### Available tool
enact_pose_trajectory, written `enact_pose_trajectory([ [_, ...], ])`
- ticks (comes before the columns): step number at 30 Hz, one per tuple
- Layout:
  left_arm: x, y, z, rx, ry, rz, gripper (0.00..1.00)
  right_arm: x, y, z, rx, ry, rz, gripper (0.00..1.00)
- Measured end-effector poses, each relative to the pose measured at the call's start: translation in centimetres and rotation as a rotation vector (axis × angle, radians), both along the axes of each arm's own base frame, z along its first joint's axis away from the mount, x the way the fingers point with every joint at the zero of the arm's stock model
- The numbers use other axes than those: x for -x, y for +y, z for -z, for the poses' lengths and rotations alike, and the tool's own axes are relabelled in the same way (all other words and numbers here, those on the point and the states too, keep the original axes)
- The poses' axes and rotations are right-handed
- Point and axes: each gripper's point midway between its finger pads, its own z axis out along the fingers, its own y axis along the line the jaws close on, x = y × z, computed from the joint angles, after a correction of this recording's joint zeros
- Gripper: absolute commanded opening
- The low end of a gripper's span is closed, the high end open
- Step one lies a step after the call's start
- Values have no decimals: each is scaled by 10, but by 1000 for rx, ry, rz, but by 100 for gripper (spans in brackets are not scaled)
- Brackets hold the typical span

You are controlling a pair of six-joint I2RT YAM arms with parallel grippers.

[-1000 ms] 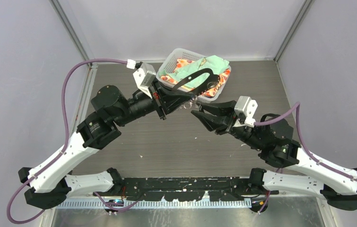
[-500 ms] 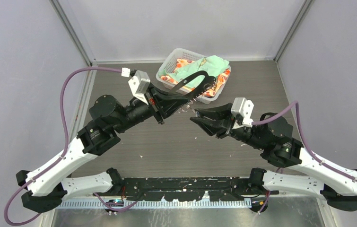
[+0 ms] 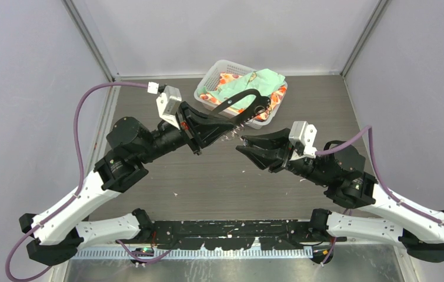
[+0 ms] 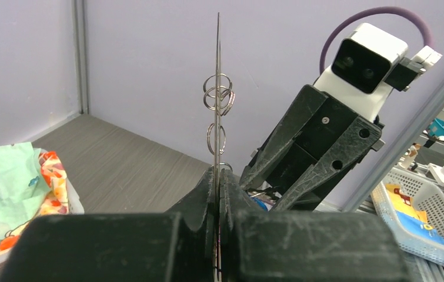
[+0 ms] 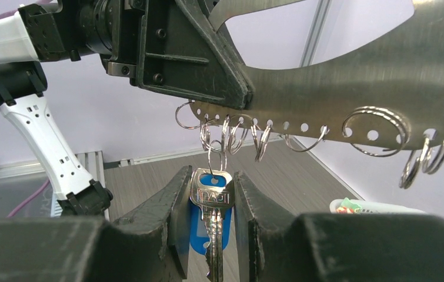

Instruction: Remove the keys from the keyring

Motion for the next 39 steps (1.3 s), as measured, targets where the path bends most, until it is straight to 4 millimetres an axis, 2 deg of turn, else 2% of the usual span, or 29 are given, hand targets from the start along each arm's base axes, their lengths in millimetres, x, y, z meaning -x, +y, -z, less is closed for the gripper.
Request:
enact_pose_trajectory([
  [6, 5, 1, -10, 33, -29, 34, 0, 0, 5, 1, 3, 0, -7, 1],
  [16, 12, -4, -16, 37, -43, 85, 0, -4, 3, -2, -7, -12, 14, 1],
  [20, 8, -6, -14, 28, -34, 77, 0, -6, 2, -4, -12, -19, 33, 1],
  [23, -3, -5, -7, 8, -3, 20, 0, -5, 1, -3, -7, -23, 27, 1],
  [27, -14, -4, 9, -33, 54, -38, 0, -4, 2, 5, 32, -4, 17, 1],
  [31, -20, -6, 34, -74, 116, -65, 0, -3, 2, 26, 107, 54, 13, 1],
  [35, -25, -8, 78, -130, 210, -88, 1, -5, 2, 60, 214, 149, 25, 1],
  [39, -24, -7, 127, -177, 303, -94, 18, -4, 1, 99, 346, 255, 37, 1],
])
